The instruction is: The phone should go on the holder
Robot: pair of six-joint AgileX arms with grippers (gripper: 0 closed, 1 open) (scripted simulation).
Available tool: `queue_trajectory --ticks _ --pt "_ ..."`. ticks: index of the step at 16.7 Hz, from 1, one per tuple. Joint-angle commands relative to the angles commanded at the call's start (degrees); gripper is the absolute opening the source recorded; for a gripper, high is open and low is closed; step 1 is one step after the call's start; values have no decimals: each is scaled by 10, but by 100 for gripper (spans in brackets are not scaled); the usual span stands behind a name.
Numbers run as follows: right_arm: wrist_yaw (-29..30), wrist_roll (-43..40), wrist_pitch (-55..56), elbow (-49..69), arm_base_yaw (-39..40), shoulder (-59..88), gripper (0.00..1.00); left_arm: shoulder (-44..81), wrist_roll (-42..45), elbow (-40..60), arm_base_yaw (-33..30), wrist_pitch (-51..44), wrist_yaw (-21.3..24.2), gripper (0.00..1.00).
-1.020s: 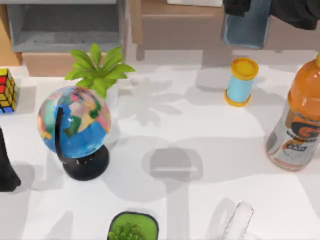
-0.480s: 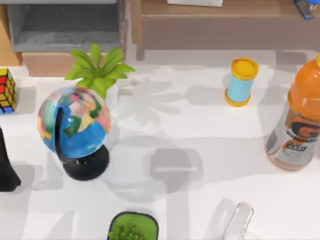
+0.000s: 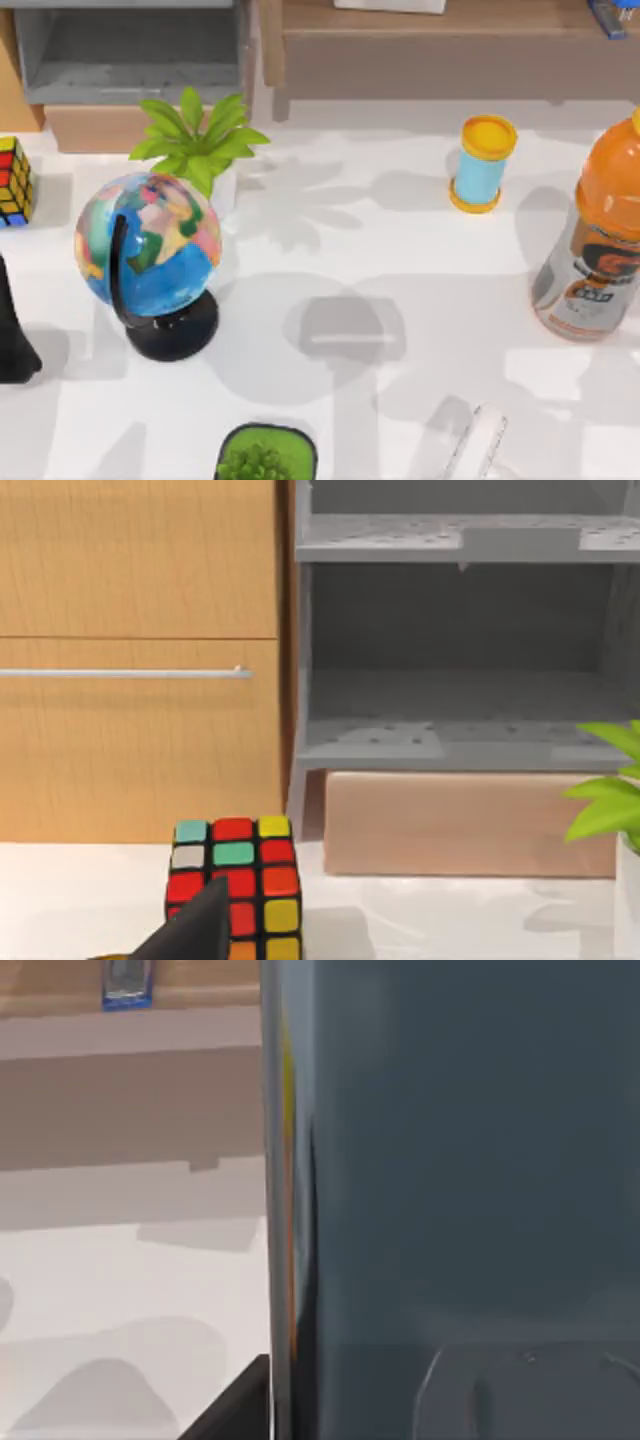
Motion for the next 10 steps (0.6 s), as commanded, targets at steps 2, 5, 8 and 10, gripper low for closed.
queue_trajectory --ticks 2,5,8,10 --pt "-9 -10 -1 -31 -6 0 0 0 0 0 0 0 0 100" --pt "-11 -12 -1 -38 -6 0 0 0 0 0 0 0 0 100" --pt "-11 -11 -2 -38 -4 2 0 0 0 0 0 0 0 100" --pt "-7 -11 4 -37 -8 4 0 0 0 0 0 0 0 100"
